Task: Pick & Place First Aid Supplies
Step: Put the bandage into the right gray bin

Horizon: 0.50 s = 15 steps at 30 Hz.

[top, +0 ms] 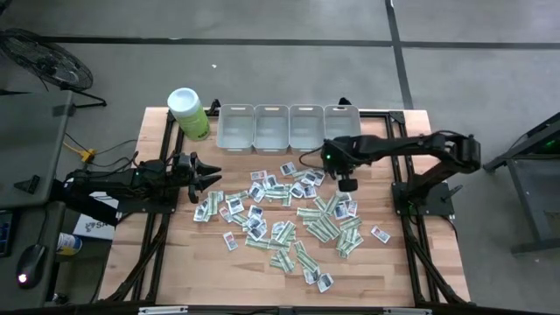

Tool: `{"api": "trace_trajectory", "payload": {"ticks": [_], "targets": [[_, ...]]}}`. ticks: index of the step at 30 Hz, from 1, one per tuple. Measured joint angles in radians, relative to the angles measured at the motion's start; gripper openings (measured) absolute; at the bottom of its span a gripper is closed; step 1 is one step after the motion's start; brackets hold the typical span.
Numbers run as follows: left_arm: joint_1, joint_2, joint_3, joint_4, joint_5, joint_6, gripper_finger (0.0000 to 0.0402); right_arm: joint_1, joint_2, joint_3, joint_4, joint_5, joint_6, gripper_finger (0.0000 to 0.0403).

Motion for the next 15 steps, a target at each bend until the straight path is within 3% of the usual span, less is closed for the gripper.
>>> {"api": "trace_trajectory", "payload": {"ticks": [8,15], "targets": [[0.0,0.0,0.0,0.0,0.0,0.0,0.015,-0.041,-0.056,0.166,-0.085,0.152,-0.098,0.0002],[0.0,0.0,0.0,0.0,0.0,0.0,0.015,-0.179,-0.055,0.172,0.036,0.155,-0.21,0.0003]]}}
